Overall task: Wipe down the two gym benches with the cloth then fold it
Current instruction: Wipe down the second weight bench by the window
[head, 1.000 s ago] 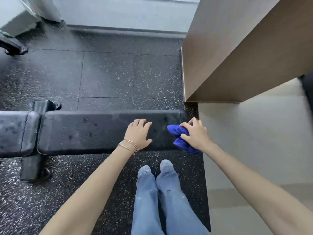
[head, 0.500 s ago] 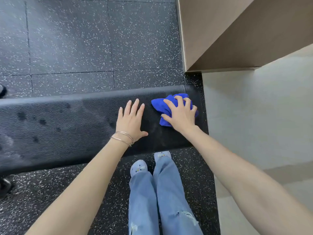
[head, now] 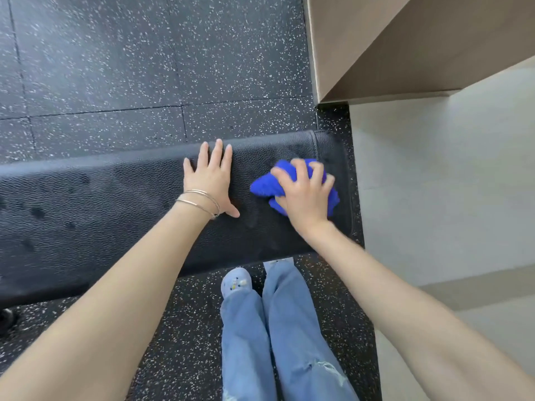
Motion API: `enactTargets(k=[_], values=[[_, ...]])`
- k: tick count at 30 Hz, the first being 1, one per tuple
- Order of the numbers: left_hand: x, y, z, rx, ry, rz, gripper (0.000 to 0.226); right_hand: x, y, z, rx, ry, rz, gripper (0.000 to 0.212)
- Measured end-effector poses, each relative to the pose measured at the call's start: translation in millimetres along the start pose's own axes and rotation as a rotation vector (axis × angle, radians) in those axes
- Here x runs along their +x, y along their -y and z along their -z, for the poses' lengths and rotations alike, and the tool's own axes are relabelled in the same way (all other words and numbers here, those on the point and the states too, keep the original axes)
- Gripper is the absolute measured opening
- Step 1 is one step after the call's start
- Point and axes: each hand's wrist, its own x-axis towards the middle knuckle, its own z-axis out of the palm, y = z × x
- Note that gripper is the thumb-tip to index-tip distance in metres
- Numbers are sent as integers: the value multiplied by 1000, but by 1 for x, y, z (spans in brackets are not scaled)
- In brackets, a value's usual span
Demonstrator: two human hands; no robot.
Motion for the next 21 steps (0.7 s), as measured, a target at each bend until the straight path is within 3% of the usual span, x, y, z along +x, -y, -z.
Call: enactTargets(k=[3, 6, 13, 18, 21], values=[[-3, -3, -1, 68, 5, 16, 141, 81, 3, 11, 103, 88, -86, 42], [-6, -6, -2, 82, -13, 37, 141, 127, -9, 17, 153, 207, -6, 40], [-5, -7, -4, 79, -30, 50, 142, -6, -37, -8, 188, -102, 61, 46], [-7, -10, -1, 93, -41, 56, 141, -76, -52, -25, 84, -64, 221, 58], [-7, -13, 0, 107, -32, 65, 141, -29, -42, -12, 123, -46, 83, 50]])
